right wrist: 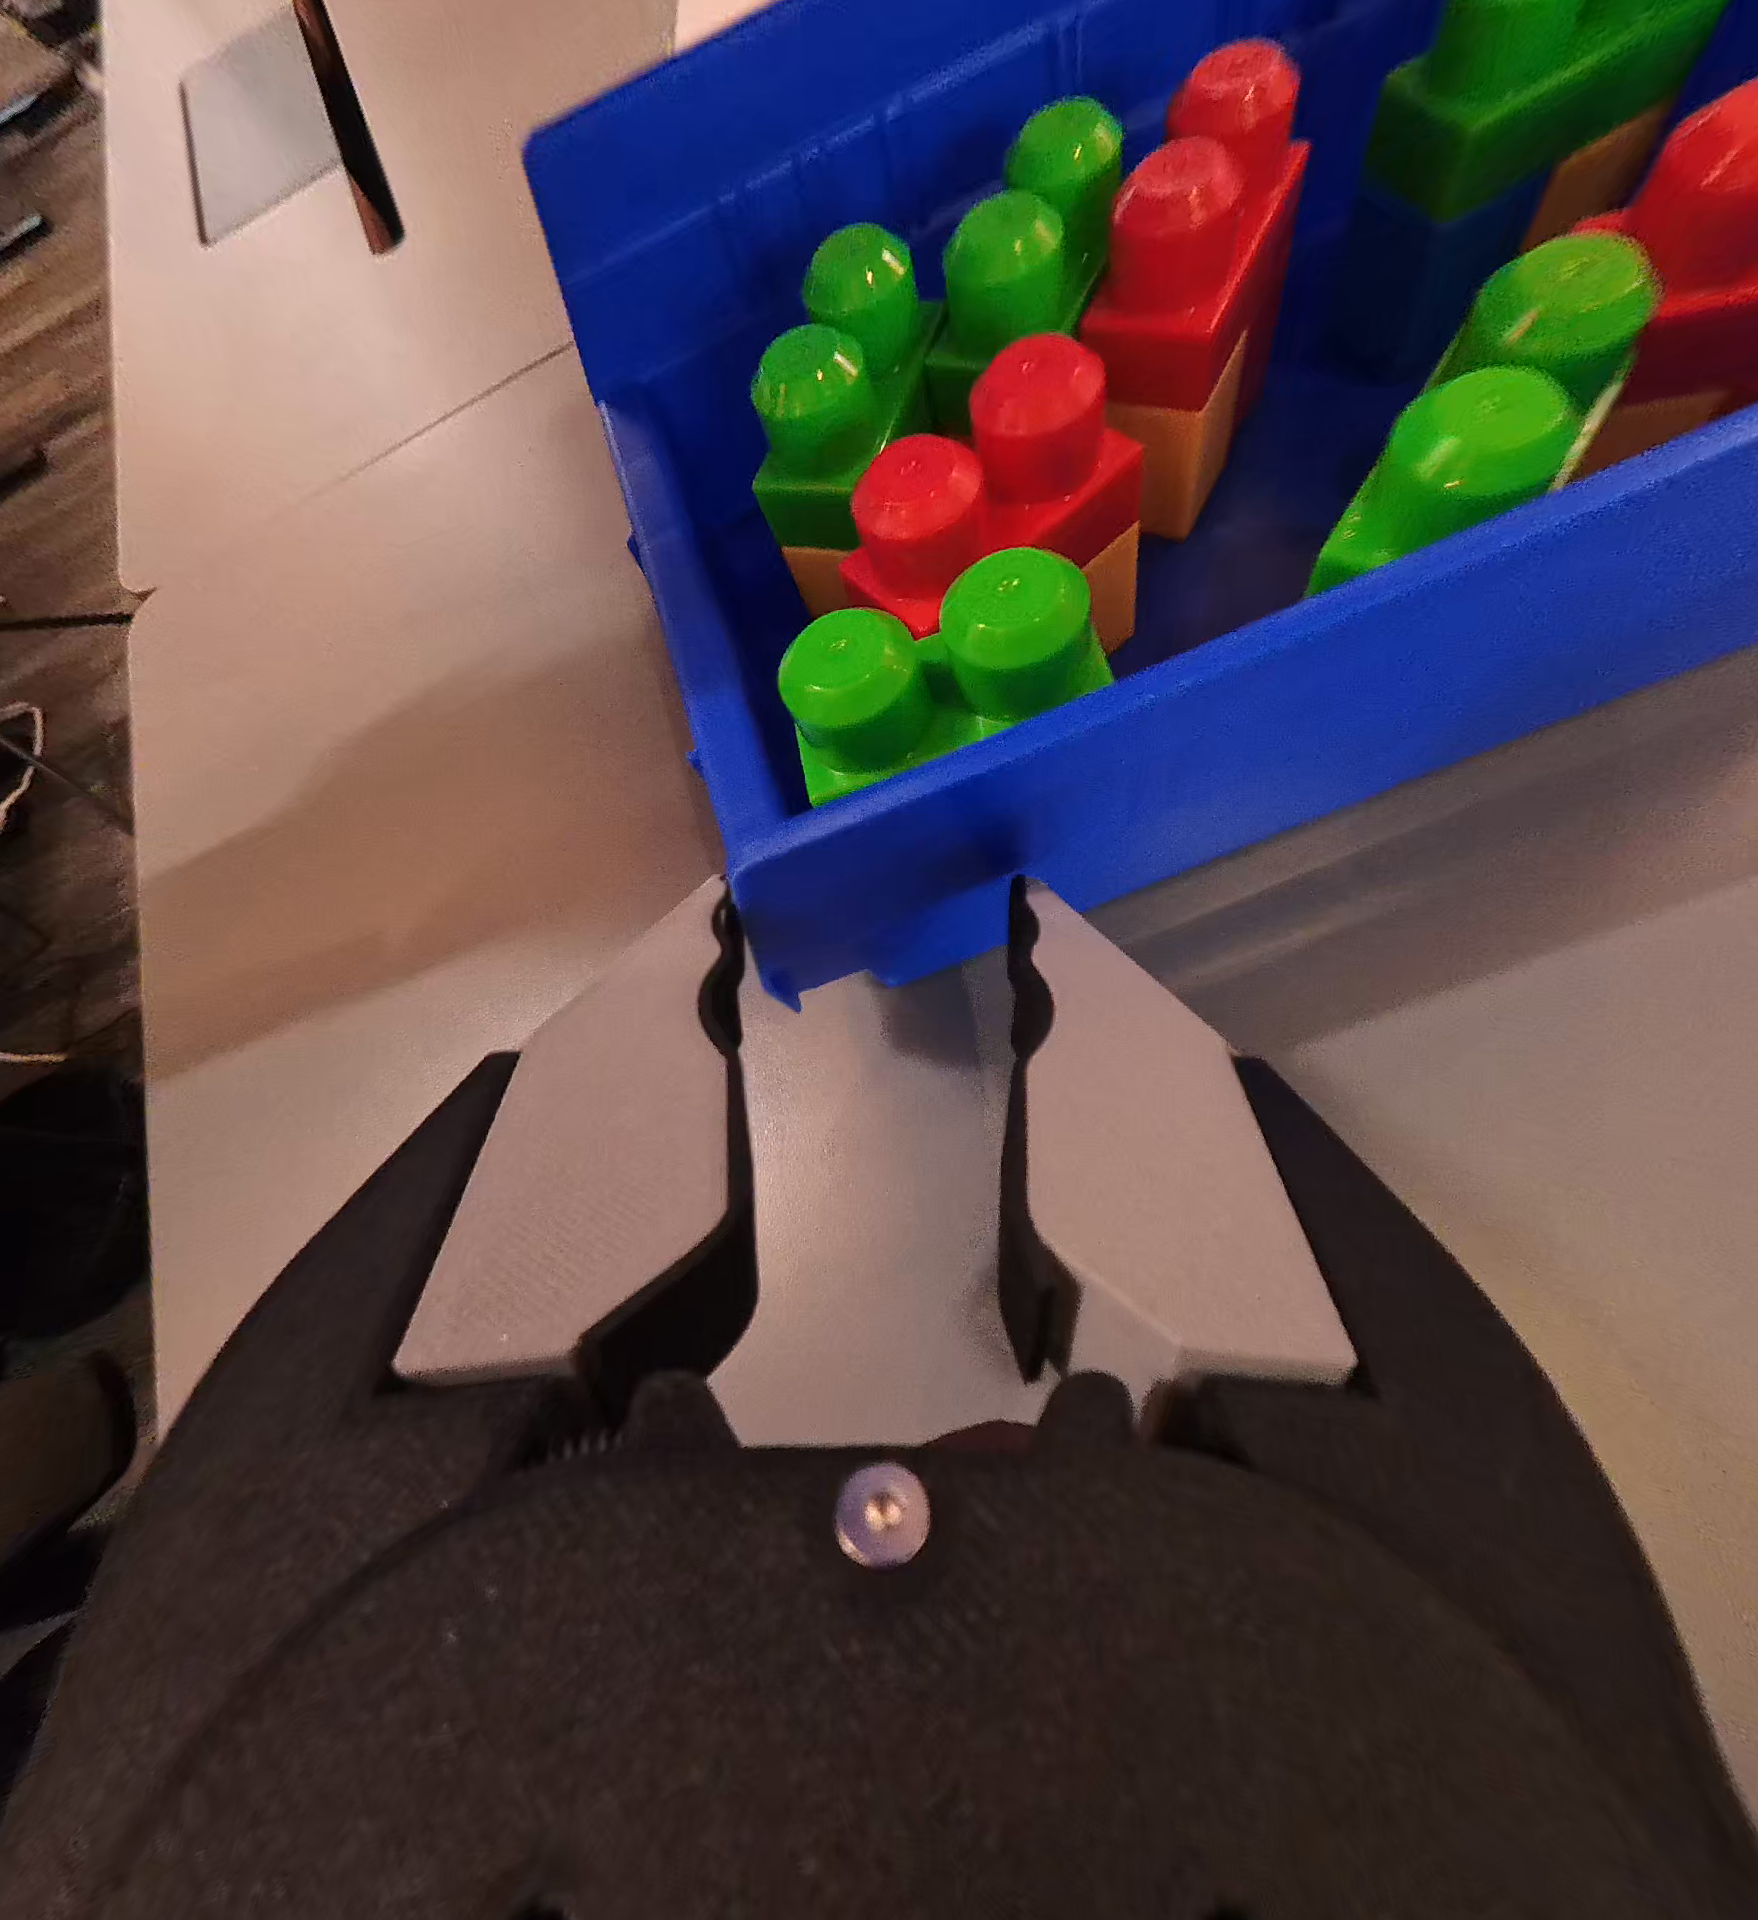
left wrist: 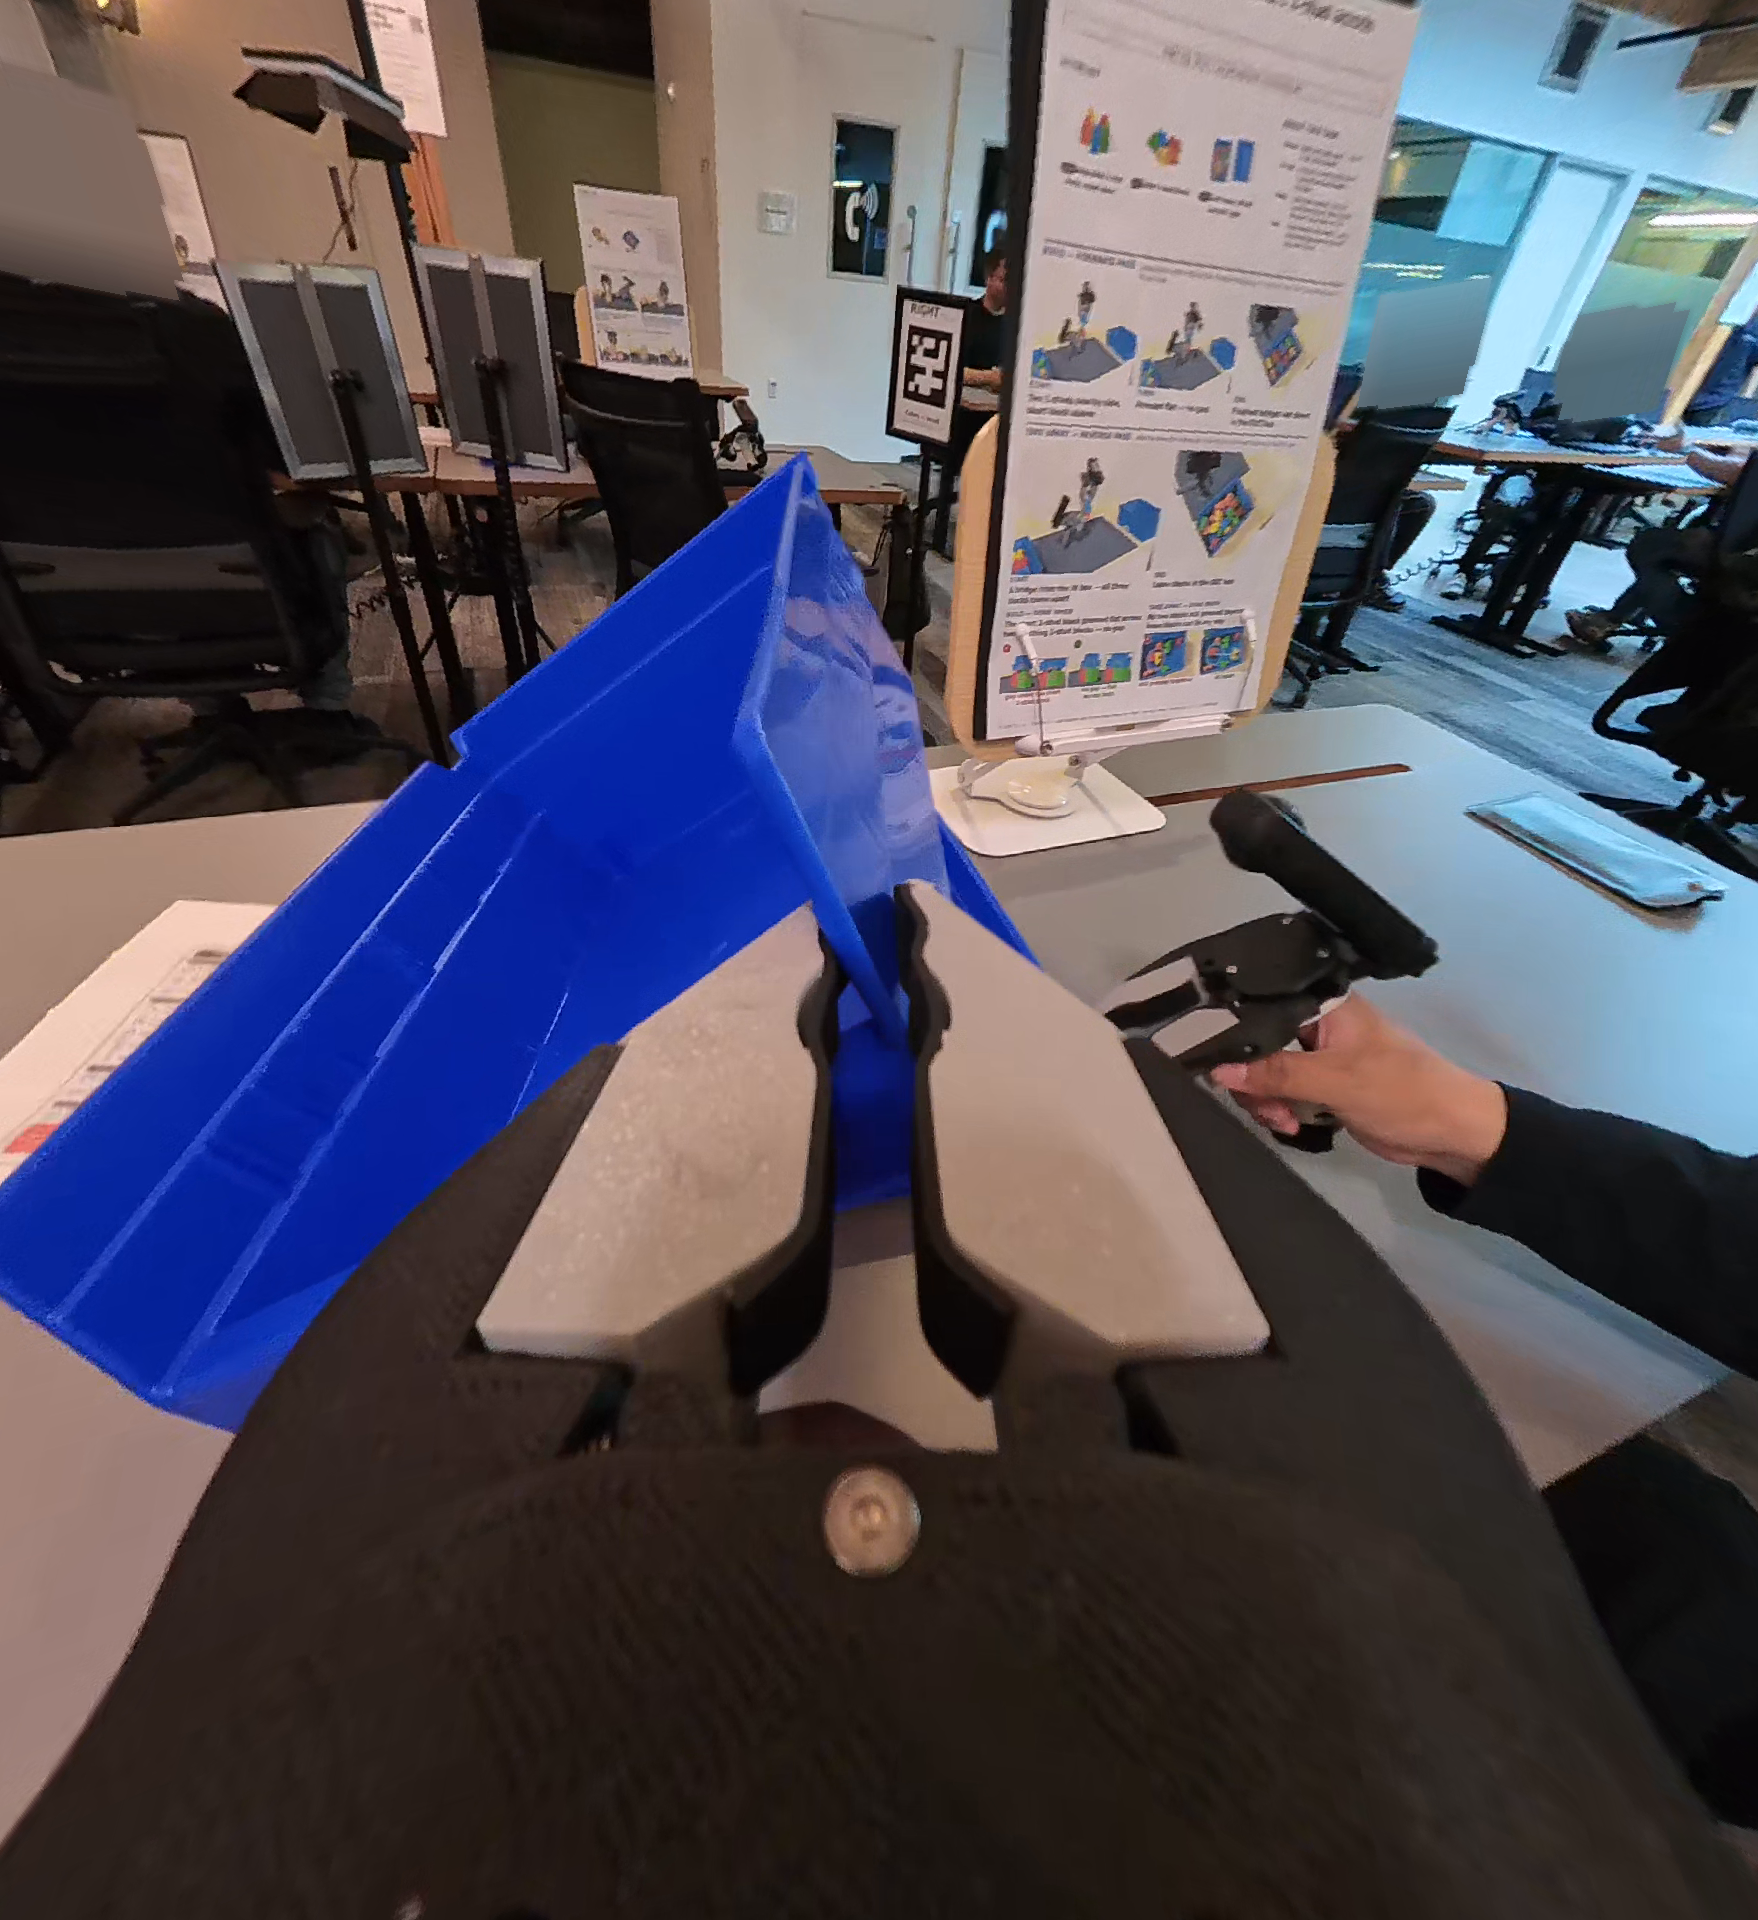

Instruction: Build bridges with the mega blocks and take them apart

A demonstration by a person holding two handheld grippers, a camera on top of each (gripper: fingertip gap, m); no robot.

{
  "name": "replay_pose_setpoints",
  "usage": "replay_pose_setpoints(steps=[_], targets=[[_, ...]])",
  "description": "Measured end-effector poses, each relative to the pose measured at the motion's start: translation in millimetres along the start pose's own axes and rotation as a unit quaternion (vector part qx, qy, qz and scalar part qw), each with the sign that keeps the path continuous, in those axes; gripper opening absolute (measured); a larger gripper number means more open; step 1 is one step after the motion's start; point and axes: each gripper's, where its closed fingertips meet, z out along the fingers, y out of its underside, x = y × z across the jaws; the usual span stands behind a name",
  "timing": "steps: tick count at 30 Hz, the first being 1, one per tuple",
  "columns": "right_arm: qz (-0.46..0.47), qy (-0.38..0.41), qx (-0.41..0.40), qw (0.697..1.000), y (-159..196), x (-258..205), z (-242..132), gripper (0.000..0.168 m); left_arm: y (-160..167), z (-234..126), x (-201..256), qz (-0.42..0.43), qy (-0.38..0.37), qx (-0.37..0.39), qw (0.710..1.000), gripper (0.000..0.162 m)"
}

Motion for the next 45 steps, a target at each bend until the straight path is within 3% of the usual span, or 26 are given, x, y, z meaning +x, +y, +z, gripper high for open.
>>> replay_pose_setpoints(steps=[6, 15, 20, 25, 29, 34, 36, 40, 42, 45], targets=[[0.039, -0.050, 0.075, 0.995, 9.2, -5.9, -82.5, 0.051, -19.9, -12.2, 42.8, 0.036, 0.037, 0.037, 0.998, 0.005], [0.130, 0.008, 0.209, 0.969, 76.4, 48.3, -271.8, 0.051, -20.6, 18.2, 159.7, 0.067, 0.136, 0.053, 0.987, 0.004], [0.152, 0.093, 0.192, 0.965, 139.7, 81.6, -345.9, 0.047, 9.5, 59.3, 240.9, 0.094, 0.182, 0.027, 0.978, 0.004], [0.164, 0.138, 0.201, 0.956, 168.5, 89.4, -400.6, 0.047, 79.2, 119.2, 336.9, 0.132, 0.218, -0.019, 0.967, 0.004], [0.154, 0.156, 0.207, 0.954, 175.4, 82.5, -418.6, 0.048, 158.8, 169.5, 406.6, 0.159, 0.236, -0.069, 0.956, 0.004], [0.131, 0.181, 0.167, 0.960, 189.0, 77.0, -413.0, 0.049, 238.9, 218.4, 469.1, 0.184, 0.212, -0.120, 0.952, 0.000], [0.121, 0.196, 0.148, 0.962, 194.1, 78.4, -408.4, 0.049, 269.8, 225.3, 495.6, 0.170, 0.246, -0.161, 0.940, 0.013], [0.105, 0.218, 0.128, 0.962, 198.0, 77.0, -402.3, 0.050, 270.7, 218.8, 509.5, 0.158, 0.270, -0.153, 0.937, 0.023], [0.089, 0.222, 0.127, 0.963, 193.9, 68.7, -399.5, 0.051, 263.3, 210.4, 498.2, 0.154, 0.275, -0.152, 0.937, 0.033], [0.059, 0.207, 0.123, 0.969, 184.1, 46.6, -385.9, 0.050, 248.7, 193.3, 464.1, 0.120, 0.275, -0.149, 0.942, 0.035]])
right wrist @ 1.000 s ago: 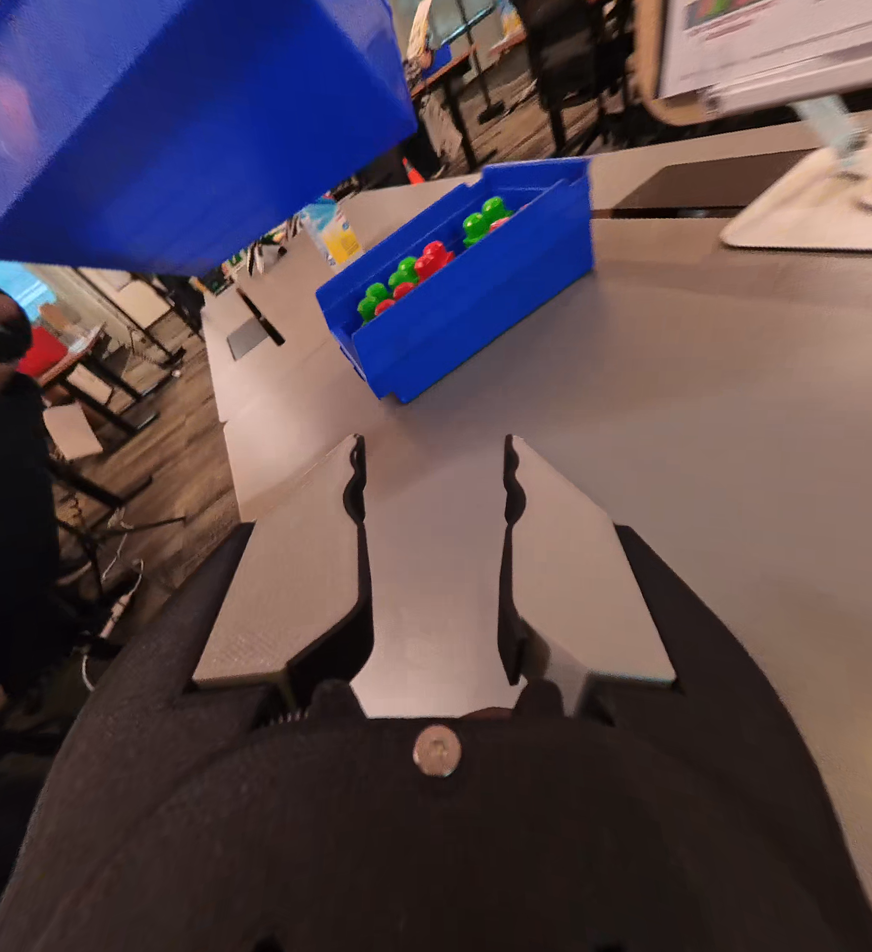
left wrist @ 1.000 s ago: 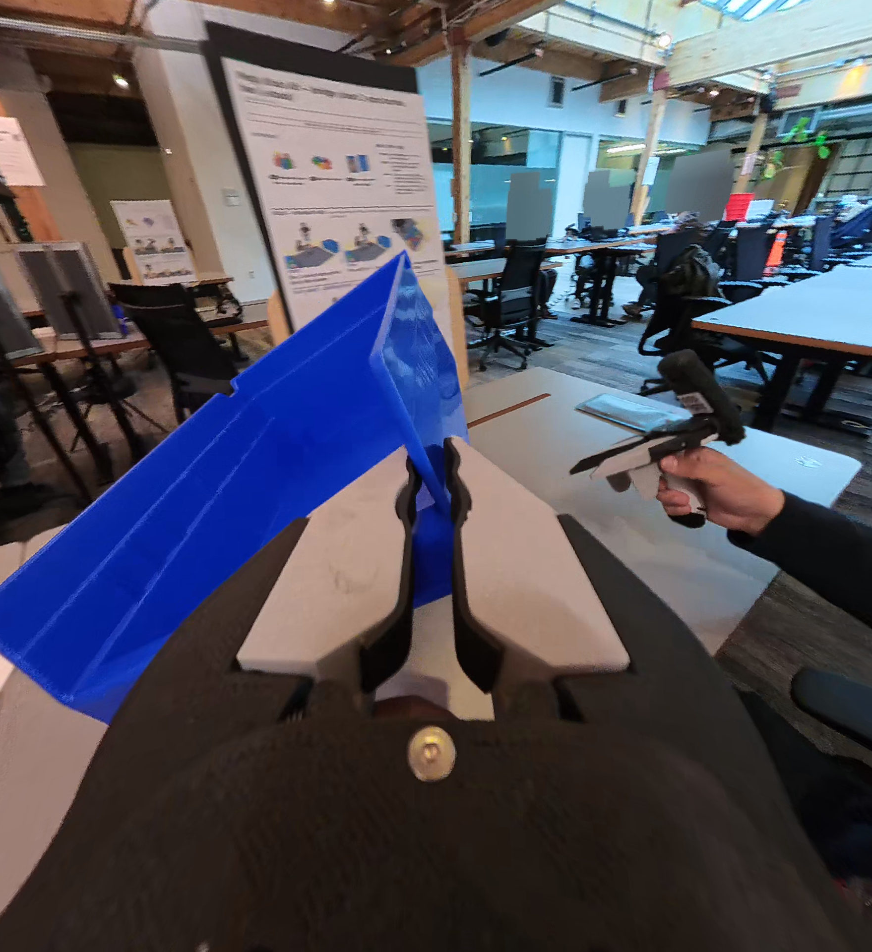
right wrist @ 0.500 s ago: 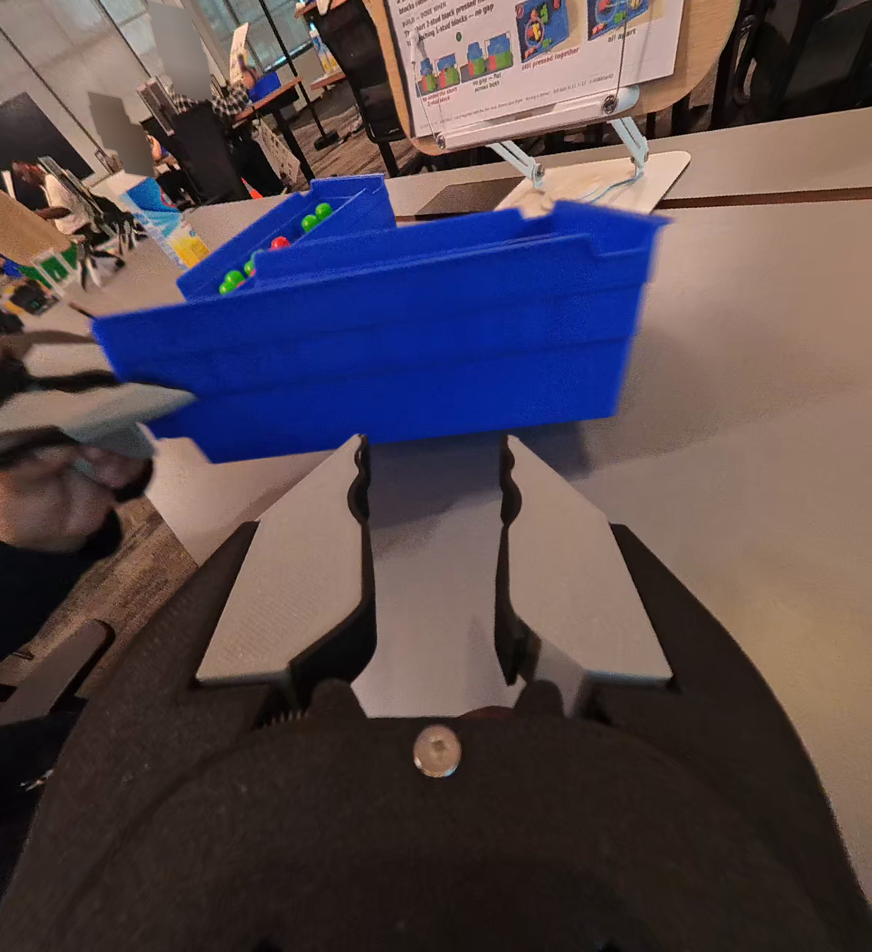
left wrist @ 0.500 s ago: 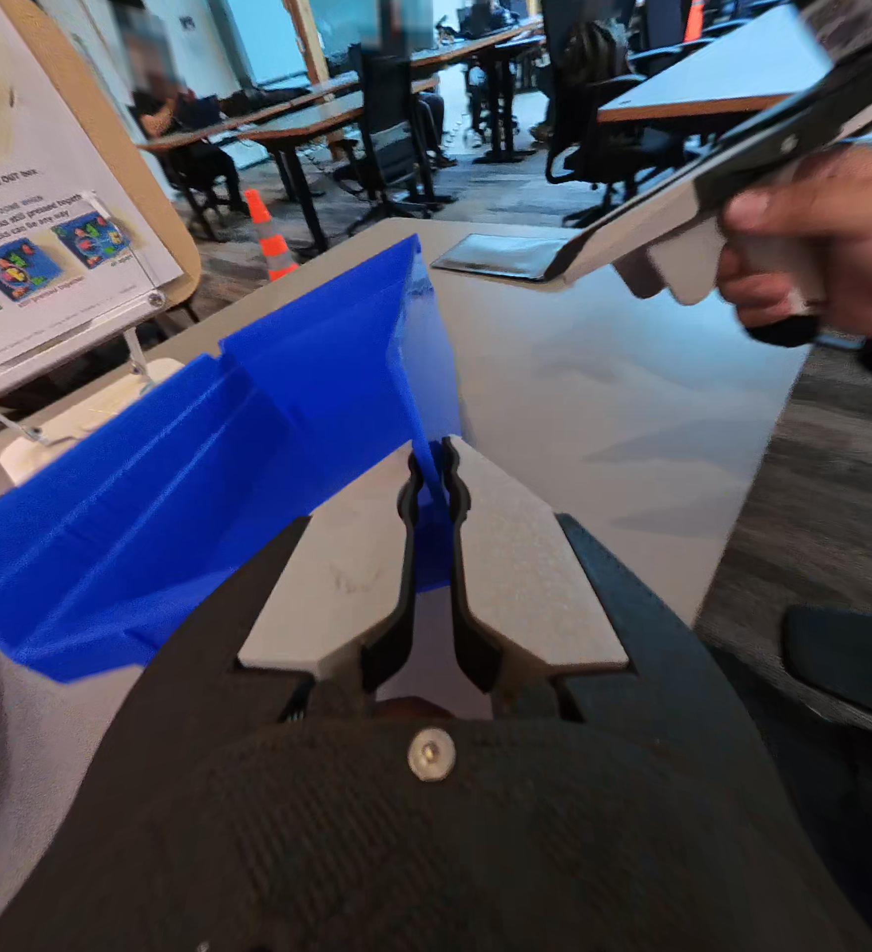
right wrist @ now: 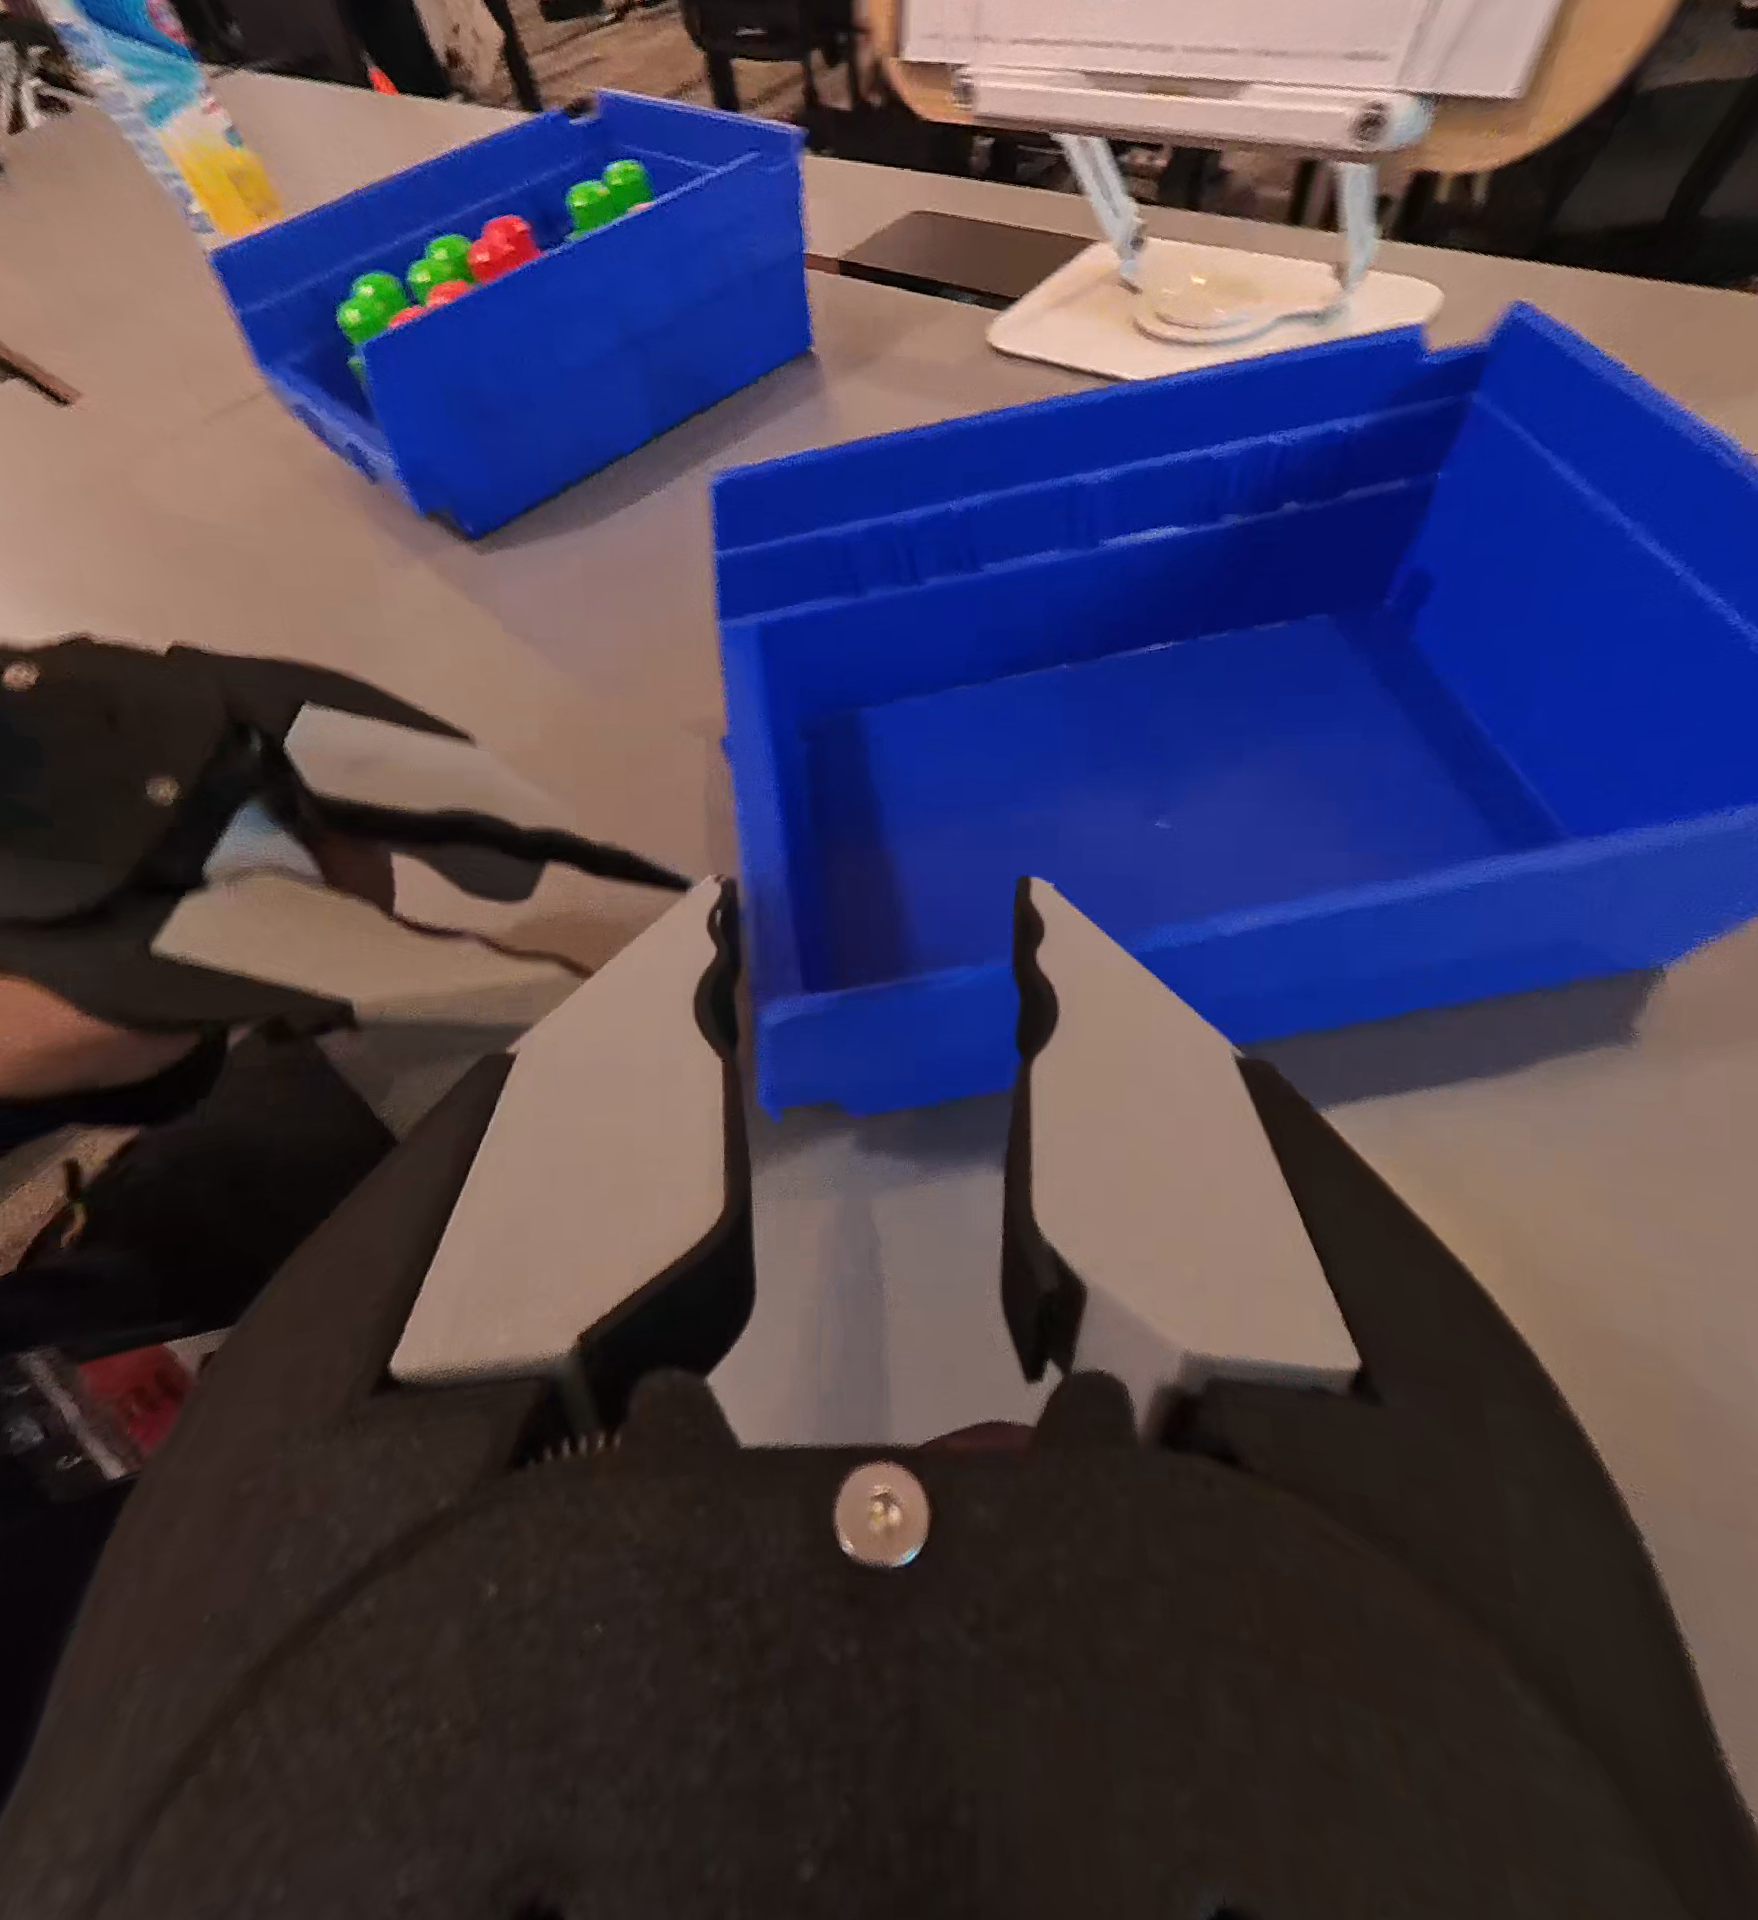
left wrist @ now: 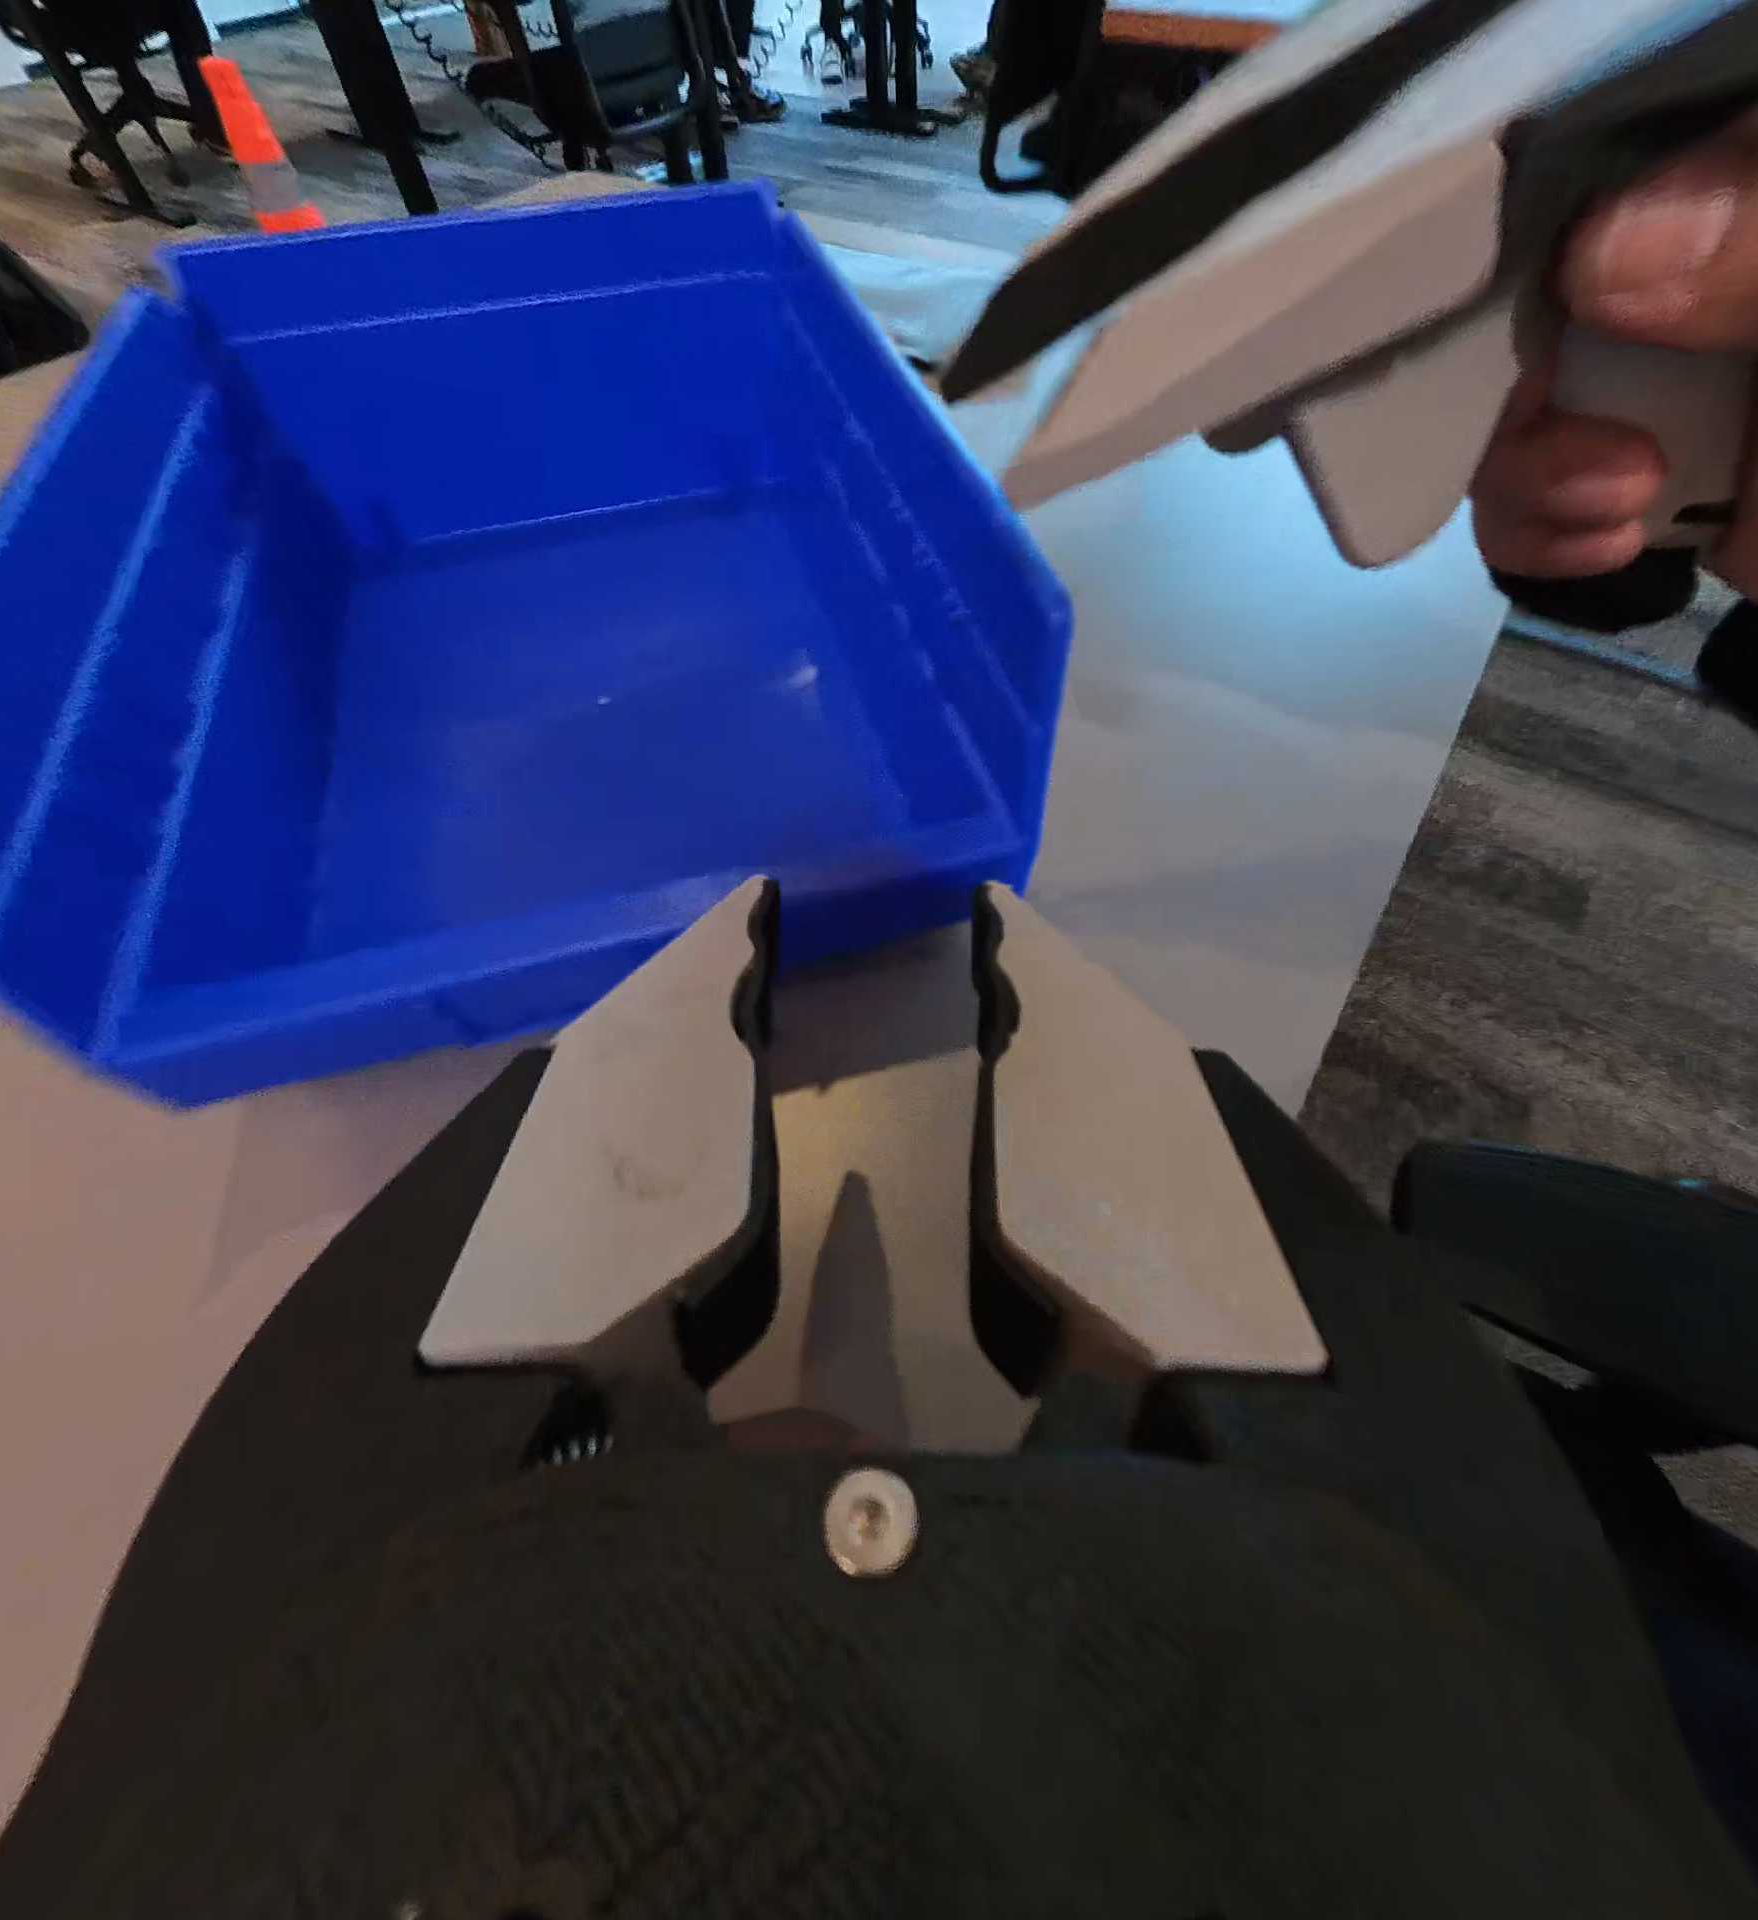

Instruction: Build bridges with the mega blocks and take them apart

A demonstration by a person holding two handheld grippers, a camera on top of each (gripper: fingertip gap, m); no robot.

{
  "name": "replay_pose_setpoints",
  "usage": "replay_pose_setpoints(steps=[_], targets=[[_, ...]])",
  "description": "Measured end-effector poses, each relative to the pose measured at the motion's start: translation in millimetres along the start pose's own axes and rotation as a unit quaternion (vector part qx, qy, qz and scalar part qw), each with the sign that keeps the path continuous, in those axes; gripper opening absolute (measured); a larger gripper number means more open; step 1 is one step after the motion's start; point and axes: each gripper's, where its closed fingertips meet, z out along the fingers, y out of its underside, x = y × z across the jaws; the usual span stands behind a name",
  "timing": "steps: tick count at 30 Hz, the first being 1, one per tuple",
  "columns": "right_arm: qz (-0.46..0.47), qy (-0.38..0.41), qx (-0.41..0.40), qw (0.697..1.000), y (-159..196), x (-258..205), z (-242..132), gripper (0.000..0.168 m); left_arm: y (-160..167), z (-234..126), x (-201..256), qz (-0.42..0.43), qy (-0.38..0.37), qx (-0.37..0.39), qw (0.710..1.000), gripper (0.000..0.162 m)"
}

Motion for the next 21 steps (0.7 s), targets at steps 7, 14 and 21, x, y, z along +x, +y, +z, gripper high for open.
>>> replay_pose_setpoints(steps=[7, 14, 21], targets=[[-0.036, -0.052, -0.041, 0.997, 17.2, -73.3, 55.0, 0.051, 28.0, -90.0, -110.7, -0.089, -0.092, 0.032, 0.991, 0.037], [-0.060, 0.051, -0.127, 0.989, 57.6, -17.3, 60.4, 0.000, 89.2, -148.7, -189.9, -0.157, -0.141, -0.010, 0.977, 0.042], [-0.013, 0.179, -0.153, 0.972, 60.3, 105.1, 15.6, 0.013, 113.1, -175.4, -214.9, -0.165, -0.160, -0.024, 0.973, 0.043]])
